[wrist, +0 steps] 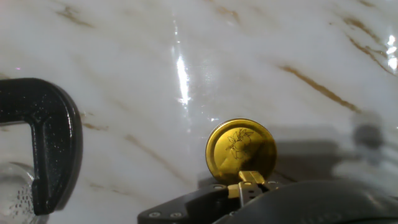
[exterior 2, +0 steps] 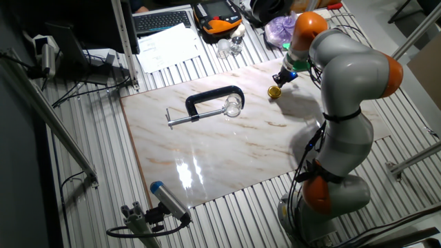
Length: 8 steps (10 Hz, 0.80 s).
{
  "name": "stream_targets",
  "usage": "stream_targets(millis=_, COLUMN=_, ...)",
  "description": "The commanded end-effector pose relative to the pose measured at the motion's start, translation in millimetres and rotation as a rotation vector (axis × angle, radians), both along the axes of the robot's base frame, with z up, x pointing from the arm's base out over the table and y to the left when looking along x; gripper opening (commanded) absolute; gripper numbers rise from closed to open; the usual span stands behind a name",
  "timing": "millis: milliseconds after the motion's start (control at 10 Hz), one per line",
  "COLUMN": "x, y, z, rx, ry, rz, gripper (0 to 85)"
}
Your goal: Screw the lid onto the jar
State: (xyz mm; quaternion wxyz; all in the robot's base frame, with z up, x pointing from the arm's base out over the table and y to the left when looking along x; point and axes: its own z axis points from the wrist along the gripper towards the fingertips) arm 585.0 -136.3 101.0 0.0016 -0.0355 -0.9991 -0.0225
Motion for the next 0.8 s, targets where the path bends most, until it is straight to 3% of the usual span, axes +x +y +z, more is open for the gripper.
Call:
stream_targets(millis=0, x=-0.1, y=-0.3, z=0.1, rx=-0.009, ry=0.004, rz=-0.004, gripper=0.0)
stream_targets(millis=100, x=-0.1, y=-0.3, z=0.1, rx=-0.002, ry=0.004, rz=0.001, gripper=0.0)
stream_targets(millis=400, x=-0.1, y=-0.3, z=0.1, rx=-0.057, ry=-0.038, rz=0.054, gripper=0.0)
stream_targets(millis=500, x=-0.1, y=-0.3, z=0.1, rx=-0.056, ry=-0.041, rz=0.057, gripper=0.0)
stream_targets(millis=700, x=-0.1, y=-0.3, z=0.1, rx=-0.043, ry=-0.018, rz=0.047, gripper=0.0)
